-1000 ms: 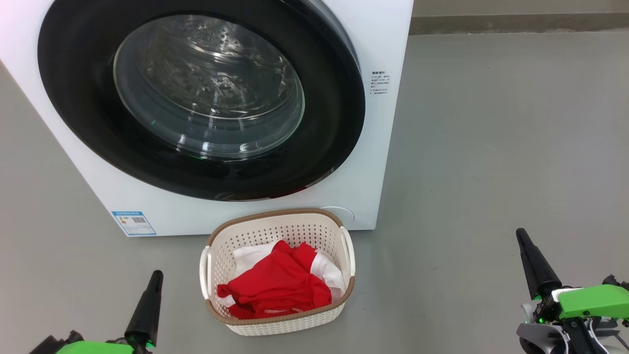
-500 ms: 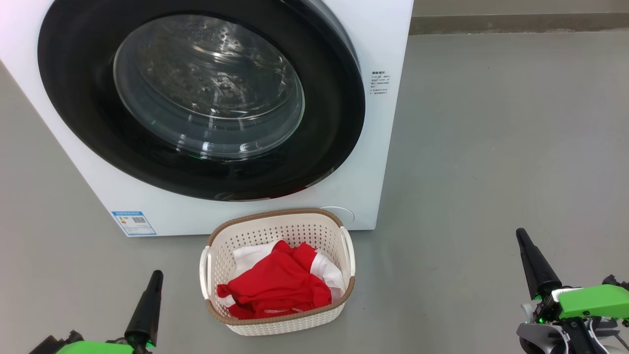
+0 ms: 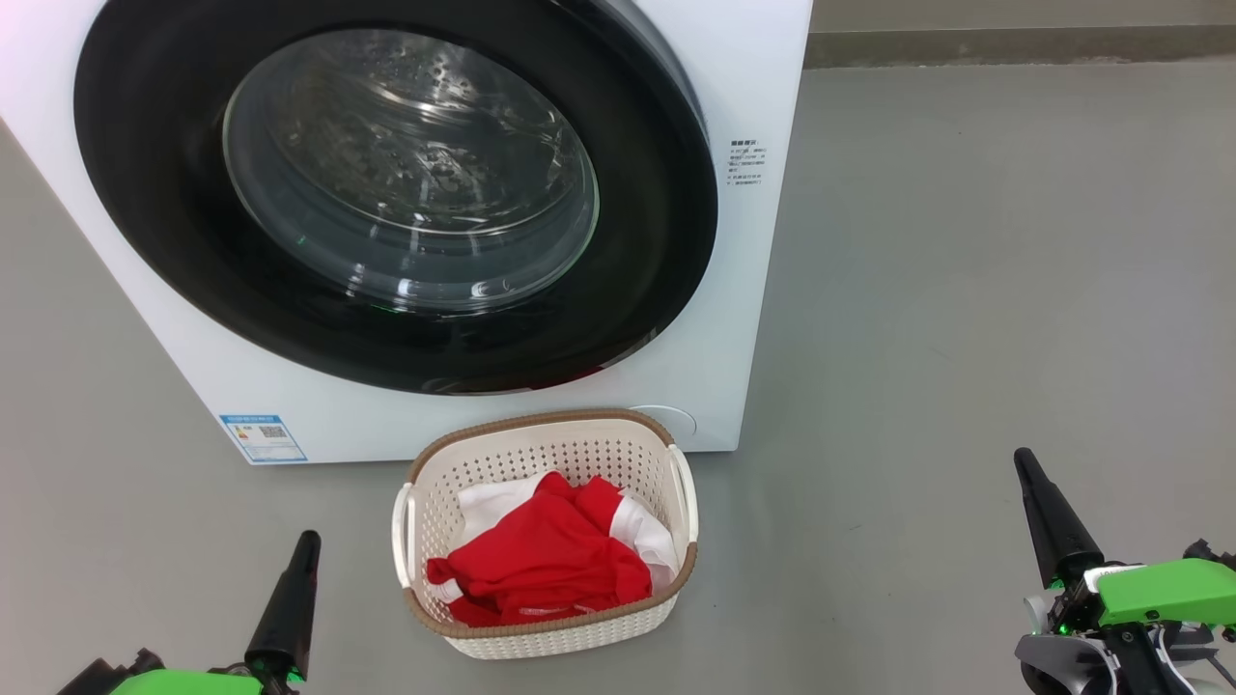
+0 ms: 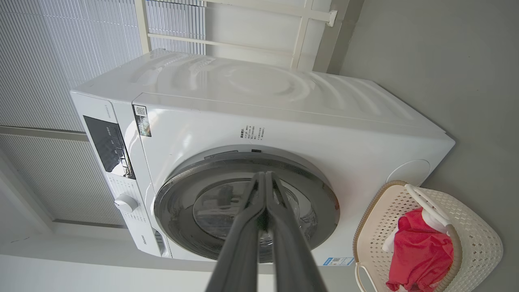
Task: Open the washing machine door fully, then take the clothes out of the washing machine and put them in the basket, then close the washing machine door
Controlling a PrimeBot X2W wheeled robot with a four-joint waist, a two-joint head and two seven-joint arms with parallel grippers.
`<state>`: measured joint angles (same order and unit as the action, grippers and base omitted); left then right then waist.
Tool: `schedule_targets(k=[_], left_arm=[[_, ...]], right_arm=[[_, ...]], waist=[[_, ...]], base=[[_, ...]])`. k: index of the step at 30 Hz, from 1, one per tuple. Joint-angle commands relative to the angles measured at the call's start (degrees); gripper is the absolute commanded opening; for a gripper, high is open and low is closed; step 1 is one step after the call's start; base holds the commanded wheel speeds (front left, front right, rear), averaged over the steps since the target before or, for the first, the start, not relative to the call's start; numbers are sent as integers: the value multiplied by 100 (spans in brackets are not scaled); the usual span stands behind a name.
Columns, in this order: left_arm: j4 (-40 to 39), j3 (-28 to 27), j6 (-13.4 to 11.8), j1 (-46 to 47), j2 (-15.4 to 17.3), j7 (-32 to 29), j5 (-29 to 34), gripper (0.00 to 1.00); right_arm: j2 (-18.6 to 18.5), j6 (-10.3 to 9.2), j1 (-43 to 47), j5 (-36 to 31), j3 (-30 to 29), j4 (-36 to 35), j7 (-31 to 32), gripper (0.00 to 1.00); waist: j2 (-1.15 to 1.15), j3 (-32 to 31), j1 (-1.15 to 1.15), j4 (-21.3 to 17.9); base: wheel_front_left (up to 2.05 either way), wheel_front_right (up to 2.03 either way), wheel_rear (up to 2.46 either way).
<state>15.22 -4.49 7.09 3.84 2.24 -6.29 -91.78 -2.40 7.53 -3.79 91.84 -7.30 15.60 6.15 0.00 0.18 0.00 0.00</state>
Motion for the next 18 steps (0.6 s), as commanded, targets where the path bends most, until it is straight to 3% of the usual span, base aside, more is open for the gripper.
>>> schedule_targets(k=[1,18], left_arm=[[-118,-203,40,235,64,-20,-39,0],[-118,-203,40,234,64,-19,-40,0]], right_arm=[[-48,-4,-239,33,78,-157,34,0],[-48,-4,-239,33,78,-157,34,0]], waist=[[0,0,0,0],[0,0,0,0]], base=[[0,0,0],[0,0,0]])
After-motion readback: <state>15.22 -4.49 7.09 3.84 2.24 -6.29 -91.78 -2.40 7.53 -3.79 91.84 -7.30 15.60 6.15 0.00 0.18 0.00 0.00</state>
